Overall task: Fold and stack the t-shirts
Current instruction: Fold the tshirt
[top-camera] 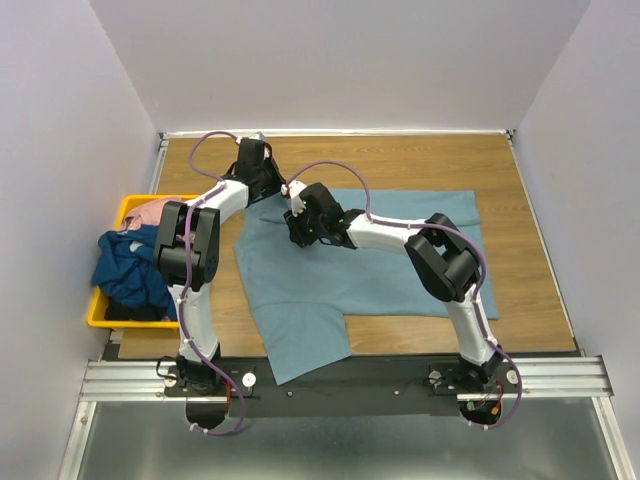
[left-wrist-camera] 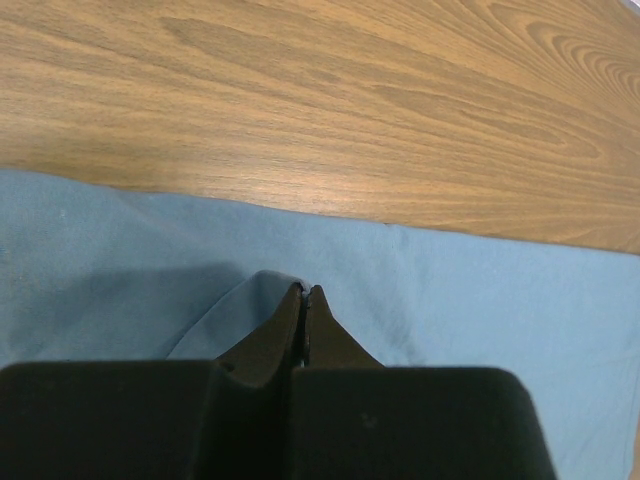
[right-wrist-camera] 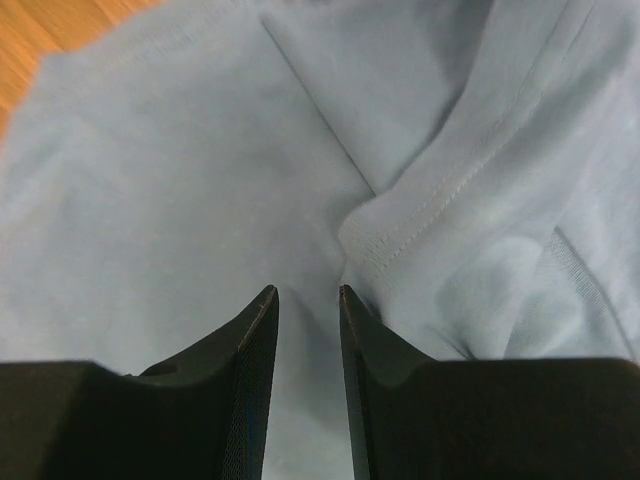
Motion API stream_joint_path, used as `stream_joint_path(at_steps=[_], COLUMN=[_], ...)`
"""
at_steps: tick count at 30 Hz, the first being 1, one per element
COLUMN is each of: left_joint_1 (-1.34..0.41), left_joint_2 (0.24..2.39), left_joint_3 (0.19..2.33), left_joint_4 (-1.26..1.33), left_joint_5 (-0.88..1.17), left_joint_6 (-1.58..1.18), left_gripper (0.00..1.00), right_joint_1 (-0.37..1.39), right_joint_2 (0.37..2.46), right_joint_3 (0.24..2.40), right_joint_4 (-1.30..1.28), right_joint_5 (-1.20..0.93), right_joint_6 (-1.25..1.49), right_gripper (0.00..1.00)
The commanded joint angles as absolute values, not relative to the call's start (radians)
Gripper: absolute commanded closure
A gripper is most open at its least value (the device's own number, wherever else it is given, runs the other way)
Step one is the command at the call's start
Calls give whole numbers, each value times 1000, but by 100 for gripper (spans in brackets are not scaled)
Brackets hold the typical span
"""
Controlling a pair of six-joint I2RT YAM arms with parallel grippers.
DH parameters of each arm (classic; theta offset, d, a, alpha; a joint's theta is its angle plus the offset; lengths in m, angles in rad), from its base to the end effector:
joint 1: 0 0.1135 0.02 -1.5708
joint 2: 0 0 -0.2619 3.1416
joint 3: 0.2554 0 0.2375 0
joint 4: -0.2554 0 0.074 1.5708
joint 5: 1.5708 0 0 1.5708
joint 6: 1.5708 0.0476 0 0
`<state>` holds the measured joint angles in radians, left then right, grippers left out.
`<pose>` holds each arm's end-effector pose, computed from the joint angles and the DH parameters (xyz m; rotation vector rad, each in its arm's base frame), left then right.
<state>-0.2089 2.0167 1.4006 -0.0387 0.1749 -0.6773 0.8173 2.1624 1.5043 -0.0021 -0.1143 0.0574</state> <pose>0.4395 -0.1016 0.1924 -0.4368 2.2589 -0.6679 0.3247 0.3540 0.1634 -0.9105 2.1066 0.5946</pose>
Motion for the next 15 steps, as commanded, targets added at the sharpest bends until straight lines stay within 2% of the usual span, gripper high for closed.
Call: stream_joint_path(at_steps=[1,15], left_joint_1=[-206,-206], left_joint_2=[2010,2008], left_joint_3=[1414,1413], left_joint_4=[-18,-20], left_joint_5=[160,163], left_joint_6=[-666,-663], left_gripper=[100,100], right_joint_1=[824,824], right_joint_2=[2201,2204], right_joint_3=[1542,1545], right_joint_4=[-40,-46], right_joint_5=[-86,-26], right_joint_6=[38,28], right_gripper=[63,63])
